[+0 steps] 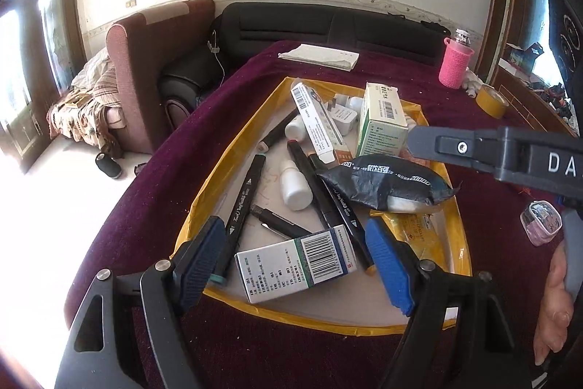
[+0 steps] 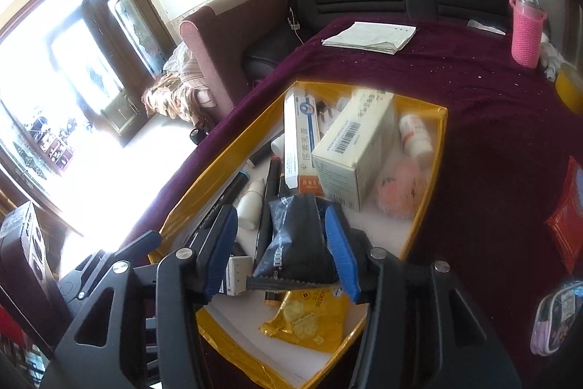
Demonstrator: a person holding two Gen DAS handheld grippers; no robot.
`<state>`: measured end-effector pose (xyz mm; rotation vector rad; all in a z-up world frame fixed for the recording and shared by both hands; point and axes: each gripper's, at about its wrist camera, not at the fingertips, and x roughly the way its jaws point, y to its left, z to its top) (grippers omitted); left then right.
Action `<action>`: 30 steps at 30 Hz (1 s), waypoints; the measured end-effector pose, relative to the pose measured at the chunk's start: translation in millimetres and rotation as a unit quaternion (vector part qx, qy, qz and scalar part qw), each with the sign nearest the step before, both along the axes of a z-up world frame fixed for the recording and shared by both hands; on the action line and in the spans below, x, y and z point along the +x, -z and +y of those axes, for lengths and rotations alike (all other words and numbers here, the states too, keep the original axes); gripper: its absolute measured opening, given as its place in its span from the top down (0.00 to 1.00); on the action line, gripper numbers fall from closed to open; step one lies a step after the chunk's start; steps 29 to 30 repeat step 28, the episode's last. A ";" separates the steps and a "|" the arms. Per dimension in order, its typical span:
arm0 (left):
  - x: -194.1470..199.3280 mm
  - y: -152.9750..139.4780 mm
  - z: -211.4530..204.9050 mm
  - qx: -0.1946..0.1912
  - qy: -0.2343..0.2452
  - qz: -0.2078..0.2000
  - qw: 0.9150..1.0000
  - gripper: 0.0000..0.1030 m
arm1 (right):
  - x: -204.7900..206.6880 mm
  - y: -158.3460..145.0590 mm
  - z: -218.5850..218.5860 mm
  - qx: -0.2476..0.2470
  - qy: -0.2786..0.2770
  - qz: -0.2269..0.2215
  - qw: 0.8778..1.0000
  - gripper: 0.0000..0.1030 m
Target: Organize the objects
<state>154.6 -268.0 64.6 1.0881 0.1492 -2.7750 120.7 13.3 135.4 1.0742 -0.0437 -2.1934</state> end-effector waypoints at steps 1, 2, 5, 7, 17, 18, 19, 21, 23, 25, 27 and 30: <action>1.5 -1.2 2.0 -0.002 -0.001 0.002 1.000 0.27 | 0.8 1.0 3.2 0.001 0.003 0.001 1.000 0.52; 3.0 -2.7 4.3 -0.006 -0.002 0.004 1.000 0.27 | 2.4 2.2 7.5 0.000 0.005 0.000 1.000 0.52; 6.3 -6.6 12.3 -0.016 -0.004 0.007 1.000 0.27 | 6.2 5.3 20.6 -0.005 0.015 -0.006 1.000 0.52; 9.5 -9.7 18.4 -0.026 -0.009 0.014 1.000 0.27 | 8.6 6.6 30.6 -0.009 0.023 -0.007 1.000 0.52; 51.5 -63.7 44.7 -0.015 -0.043 0.157 0.986 0.01 | 36.8 6.3 74.3 0.053 0.075 0.067 0.994 0.52; 51.0 -62.4 45.5 -0.011 -0.040 0.150 0.988 0.01 | 39.3 6.2 75.9 0.063 0.079 0.075 0.992 0.52; 50.4 -60.4 47.3 -0.012 -0.038 0.143 0.989 0.01 | 42.5 5.9 77.1 0.073 0.085 0.083 0.990 0.52; 51.6 -55.1 52.0 -0.025 -0.041 0.128 0.991 0.01 | 48.4 4.3 78.6 0.084 0.090 0.095 0.988 0.52; 54.5 -51.0 54.3 -0.038 -0.059 0.116 0.991 0.01 | 56.2 0.4 75.7 0.096 0.091 0.112 0.985 0.51; 56.3 -46.7 53.9 -0.048 -0.082 0.104 0.990 0.01 | 64.1 -1.3 67.9 0.113 0.088 0.130 0.981 0.43; 57.2 -43.1 53.6 -0.055 -0.095 0.094 0.990 0.01 | 70.8 -0.6 61.1 0.119 0.079 0.141 0.980 0.43; 56.8 -42.4 53.3 -0.053 -0.101 0.088 0.990 0.01 | 72.8 0.5 58.7 0.121 0.076 0.143 0.979 0.43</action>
